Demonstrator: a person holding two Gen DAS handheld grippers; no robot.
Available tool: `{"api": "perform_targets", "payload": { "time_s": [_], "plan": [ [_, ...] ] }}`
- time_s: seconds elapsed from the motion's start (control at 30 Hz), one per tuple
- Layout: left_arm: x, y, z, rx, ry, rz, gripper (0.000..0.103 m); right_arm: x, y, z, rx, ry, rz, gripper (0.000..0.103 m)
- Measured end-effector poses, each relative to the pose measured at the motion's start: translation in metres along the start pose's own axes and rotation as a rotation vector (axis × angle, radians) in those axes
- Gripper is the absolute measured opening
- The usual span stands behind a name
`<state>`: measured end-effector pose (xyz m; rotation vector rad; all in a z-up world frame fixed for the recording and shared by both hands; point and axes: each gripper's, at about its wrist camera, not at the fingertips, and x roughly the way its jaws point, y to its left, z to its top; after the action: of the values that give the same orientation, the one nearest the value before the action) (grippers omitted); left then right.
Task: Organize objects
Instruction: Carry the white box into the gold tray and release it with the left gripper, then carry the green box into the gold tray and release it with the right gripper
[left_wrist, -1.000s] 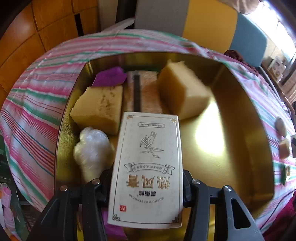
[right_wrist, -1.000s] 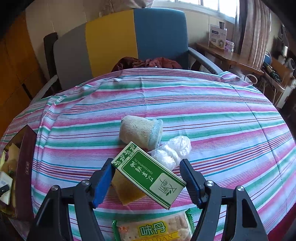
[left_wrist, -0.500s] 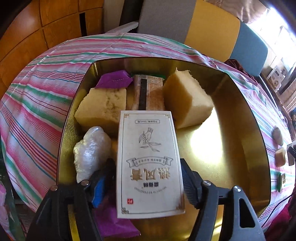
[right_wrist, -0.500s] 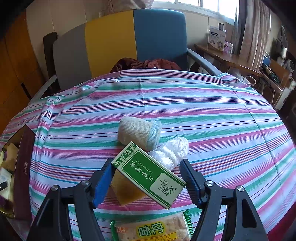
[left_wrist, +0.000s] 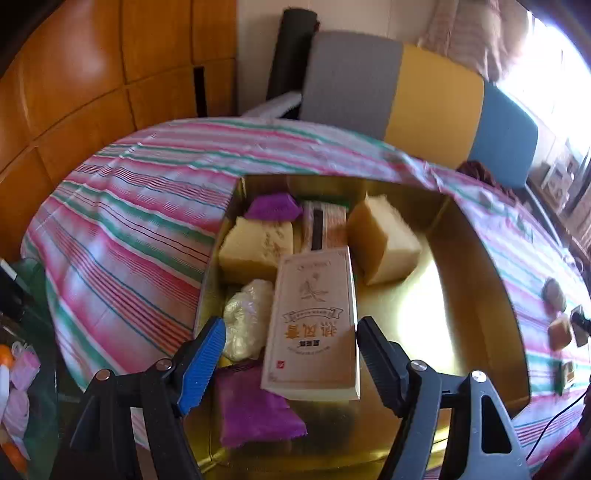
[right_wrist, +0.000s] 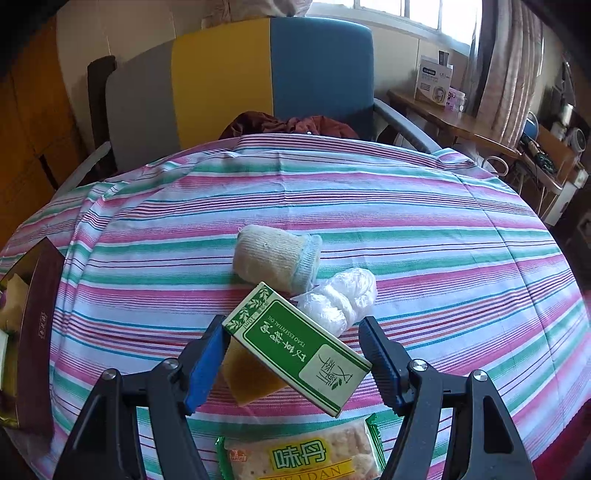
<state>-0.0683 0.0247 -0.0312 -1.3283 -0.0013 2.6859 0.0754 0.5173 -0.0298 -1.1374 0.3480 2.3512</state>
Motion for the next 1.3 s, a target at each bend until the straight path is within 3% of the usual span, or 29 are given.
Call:
{"api": "perform_targets", "payload": {
  "time_s": [0.13, 0.53, 0.73, 0.87, 1.07, 1.3],
  "plan": [
    [-0.015, 0.001, 0.001, -0.004, -0.042, 0.000, 0.074, -0.003, 0.003, -0.001, -0.012, -0.013, -0.001, 0.072],
    [-0.025, 0.012, -0.003, -0.027, -0.060, 0.020, 0.074, -0.004, 0.002, -0.003, -0.006, 0.001, -0.017, 0.072],
    [-0.030, 0.035, -0.007, -0.079, -0.068, 0.041, 0.074, -0.042, 0.023, 0.007, -0.011, -0.074, 0.078, 0.072],
    [-0.030, 0.048, -0.009, -0.107, -0.061, 0.044, 0.074, -0.069, 0.082, 0.006, -0.146, -0.097, 0.205, 0.072],
    [-0.034, 0.055, -0.011, -0.124, -0.065, 0.020, 0.074, -0.105, 0.208, -0.016, -0.435, -0.107, 0.411, 0.072],
    [-0.039, 0.060, -0.009, -0.130, -0.073, 0.001, 0.074, -0.097, 0.336, -0.070, -0.749, 0.044, 0.557, 0.072]
  ]
}}
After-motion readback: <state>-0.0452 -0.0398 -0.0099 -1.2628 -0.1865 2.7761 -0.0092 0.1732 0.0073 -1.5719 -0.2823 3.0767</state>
